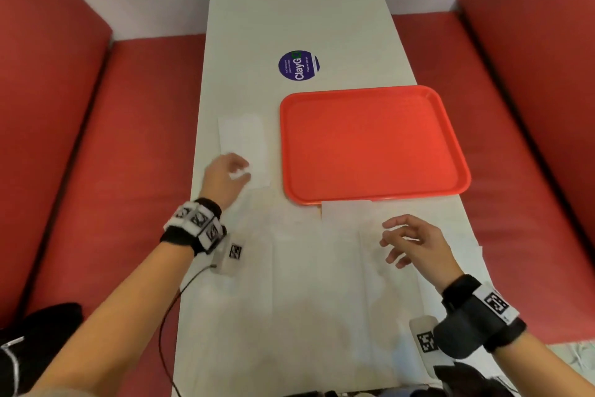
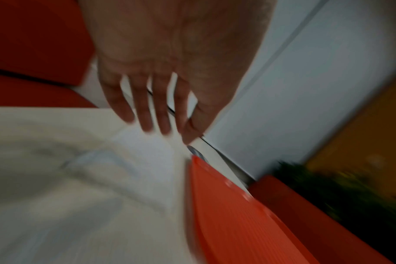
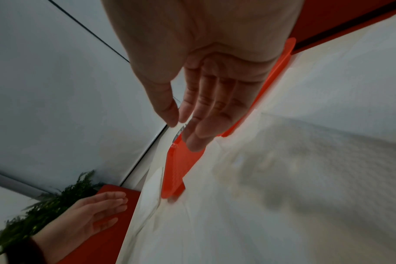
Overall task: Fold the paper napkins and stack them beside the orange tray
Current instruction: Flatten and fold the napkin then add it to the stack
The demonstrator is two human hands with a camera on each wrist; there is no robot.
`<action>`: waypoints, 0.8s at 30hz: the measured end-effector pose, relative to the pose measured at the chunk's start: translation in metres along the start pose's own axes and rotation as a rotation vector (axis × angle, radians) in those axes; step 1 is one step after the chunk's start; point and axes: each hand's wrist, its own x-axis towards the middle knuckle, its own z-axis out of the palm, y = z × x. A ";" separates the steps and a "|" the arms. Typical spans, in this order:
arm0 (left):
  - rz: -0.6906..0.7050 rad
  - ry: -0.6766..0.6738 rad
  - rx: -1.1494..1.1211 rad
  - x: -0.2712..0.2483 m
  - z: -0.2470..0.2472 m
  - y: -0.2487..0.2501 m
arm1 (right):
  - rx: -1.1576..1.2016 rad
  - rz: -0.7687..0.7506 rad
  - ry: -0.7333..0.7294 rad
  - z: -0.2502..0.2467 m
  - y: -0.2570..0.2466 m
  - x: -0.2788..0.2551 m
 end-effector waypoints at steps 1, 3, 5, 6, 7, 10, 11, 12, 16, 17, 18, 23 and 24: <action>0.059 -0.111 0.012 -0.022 0.007 0.001 | -0.032 0.003 -0.037 0.003 0.004 -0.002; 0.149 -0.310 0.101 -0.064 0.023 0.000 | -0.089 0.002 -0.111 0.013 0.011 -0.005; 0.191 -0.390 0.210 -0.097 0.038 -0.008 | -0.144 -0.014 -0.174 0.024 0.018 -0.008; 0.184 -0.405 0.269 -0.110 0.043 -0.012 | -0.176 -0.028 -0.204 0.029 0.021 -0.009; 0.170 -0.410 0.325 -0.120 0.047 -0.015 | -0.213 -0.046 -0.233 0.035 0.024 -0.009; 0.145 -0.411 0.456 -0.135 0.053 -0.022 | -0.361 -0.095 -0.322 0.051 0.033 -0.006; 0.145 -0.403 0.493 -0.137 0.054 -0.022 | -0.435 -0.107 -0.346 0.056 0.036 -0.004; 0.147 -0.386 0.533 -0.138 0.055 -0.024 | -0.509 -0.114 -0.371 0.060 0.040 -0.002; 0.101 -0.310 0.624 -0.138 0.056 -0.031 | -0.645 -0.121 -0.401 0.069 0.051 0.003; 0.085 -0.304 0.635 -0.138 0.055 -0.032 | -0.652 -0.130 -0.392 0.070 0.053 0.004; 0.071 -0.298 0.640 -0.138 0.055 -0.033 | -0.655 -0.141 -0.382 0.071 0.055 0.004; 0.079 -0.239 0.602 -0.142 0.051 -0.033 | -0.645 -0.175 -0.354 0.073 0.058 0.002; 0.108 -0.205 0.571 -0.143 0.050 -0.034 | -0.640 -0.174 -0.352 0.073 0.057 0.001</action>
